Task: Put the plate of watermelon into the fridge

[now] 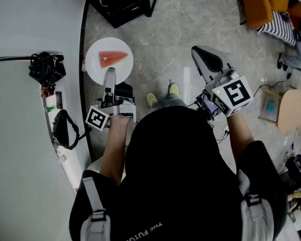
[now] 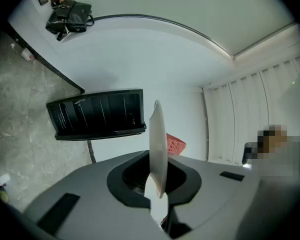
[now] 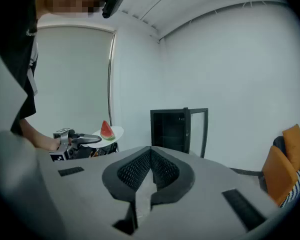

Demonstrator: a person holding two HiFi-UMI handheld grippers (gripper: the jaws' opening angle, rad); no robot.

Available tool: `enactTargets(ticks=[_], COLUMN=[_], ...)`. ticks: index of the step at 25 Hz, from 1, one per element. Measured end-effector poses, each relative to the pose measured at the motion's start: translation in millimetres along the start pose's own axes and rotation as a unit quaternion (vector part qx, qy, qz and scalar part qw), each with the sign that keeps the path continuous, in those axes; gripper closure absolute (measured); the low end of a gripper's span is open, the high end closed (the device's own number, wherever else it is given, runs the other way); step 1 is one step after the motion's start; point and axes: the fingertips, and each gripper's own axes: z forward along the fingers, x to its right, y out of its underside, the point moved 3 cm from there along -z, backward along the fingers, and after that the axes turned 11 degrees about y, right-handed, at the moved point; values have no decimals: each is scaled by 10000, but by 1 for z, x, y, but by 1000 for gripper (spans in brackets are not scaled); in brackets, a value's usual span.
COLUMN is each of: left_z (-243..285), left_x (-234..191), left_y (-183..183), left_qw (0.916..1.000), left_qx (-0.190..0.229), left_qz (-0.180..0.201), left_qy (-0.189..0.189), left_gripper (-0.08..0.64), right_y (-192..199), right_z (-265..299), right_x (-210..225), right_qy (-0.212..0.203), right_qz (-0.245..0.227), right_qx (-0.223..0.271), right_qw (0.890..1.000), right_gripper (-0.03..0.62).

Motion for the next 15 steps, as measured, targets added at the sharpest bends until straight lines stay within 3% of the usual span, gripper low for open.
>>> enactTargets(ticks=[6,8,12,15], left_z=[-4,-2,23,28], left_x=[4,5,23,28], left_y=[9,13,64,76], left_qw=[10000,9999,9999,9999], left_qx=[-24,-40,-62,-58], left_qz=[-49,-94,-101,-54], left_qy=[-68,-39,-91,-117], left_gripper=[540,540,540,540], right_y=[9,7,3,2], right_z=[-4,-2,-31,-37], right_x=[-14,-15,31,42], right_qy=[-32,-84,-144,-165], right_qz=[193,139,213,388], right_qx=[-197,49,308,373], right_qw=[9996,9999,9992,9984], right_gripper=[584,584,584,584])
